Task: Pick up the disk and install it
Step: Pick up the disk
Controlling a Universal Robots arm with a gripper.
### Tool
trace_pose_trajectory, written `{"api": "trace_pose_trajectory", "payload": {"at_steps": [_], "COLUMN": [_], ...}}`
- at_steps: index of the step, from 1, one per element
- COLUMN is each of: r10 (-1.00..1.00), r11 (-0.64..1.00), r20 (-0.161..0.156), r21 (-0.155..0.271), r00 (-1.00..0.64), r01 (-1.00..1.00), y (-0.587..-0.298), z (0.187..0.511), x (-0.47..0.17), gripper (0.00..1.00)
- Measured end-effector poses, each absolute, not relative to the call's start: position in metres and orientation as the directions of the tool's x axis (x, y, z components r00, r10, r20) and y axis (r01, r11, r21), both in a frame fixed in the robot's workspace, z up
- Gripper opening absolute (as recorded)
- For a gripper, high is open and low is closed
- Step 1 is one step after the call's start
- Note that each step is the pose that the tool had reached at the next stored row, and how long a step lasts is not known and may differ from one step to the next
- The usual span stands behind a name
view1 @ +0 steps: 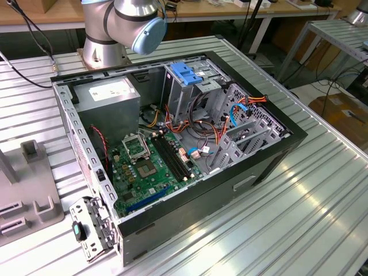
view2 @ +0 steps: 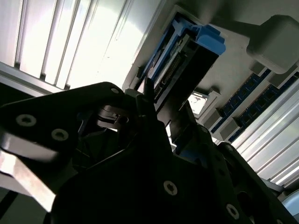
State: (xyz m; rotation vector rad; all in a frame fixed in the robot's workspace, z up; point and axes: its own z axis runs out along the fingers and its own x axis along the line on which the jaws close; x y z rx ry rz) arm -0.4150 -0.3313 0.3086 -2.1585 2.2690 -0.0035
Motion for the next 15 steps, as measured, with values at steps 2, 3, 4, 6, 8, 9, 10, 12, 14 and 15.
{"api": "trace_pose_trajectory", "payload": {"at_steps": [2,3,4,6,8,9,10,12,14,15], "r10": [-0.999,-0.999,-0.999,-0.999,-0.999,-0.999,-0.999,-0.999,-0.999,-0.999], "r11": [0.05,0.05,0.05,0.05,0.05,0.05,0.05,0.05,0.05,0.05], "r20": [-0.006,-0.006,-0.006,-0.006,-0.006,-0.006,-0.006,-0.006,-0.006,-0.006], "r21": [-0.008,-0.008,-0.008,-0.008,-0.008,-0.008,-0.008,-0.008,-0.008,-0.008], "r00": [-0.05,-0.05,-0.05,-0.05,-0.05,-0.05,-0.05,-0.05,-0.05,-0.05], "r01": [-0.999,-0.999,-0.999,-0.999,-0.999,-0.999,-0.999,-0.999,-0.999,-0.999], "y": [-0.3313,-0.3313,-0.3313,-0.3313,-0.3313,-0.3313,-0.3313,-0.3313,-0.3313,-0.3313], "z": [0.3085,0.3085,0.3085,0.3085,0.3084,0.3083,0.3083,0.3083,0.3082,0.3082], "x": [-0.415,-0.415,-0.415,-0.415,-0.415,-0.415,-0.415,-0.415,-0.415,-0.415], "gripper": [0.36,0.36,0.36,0.36,0.35,0.35,0.35,0.35,0.35,0.35]}}
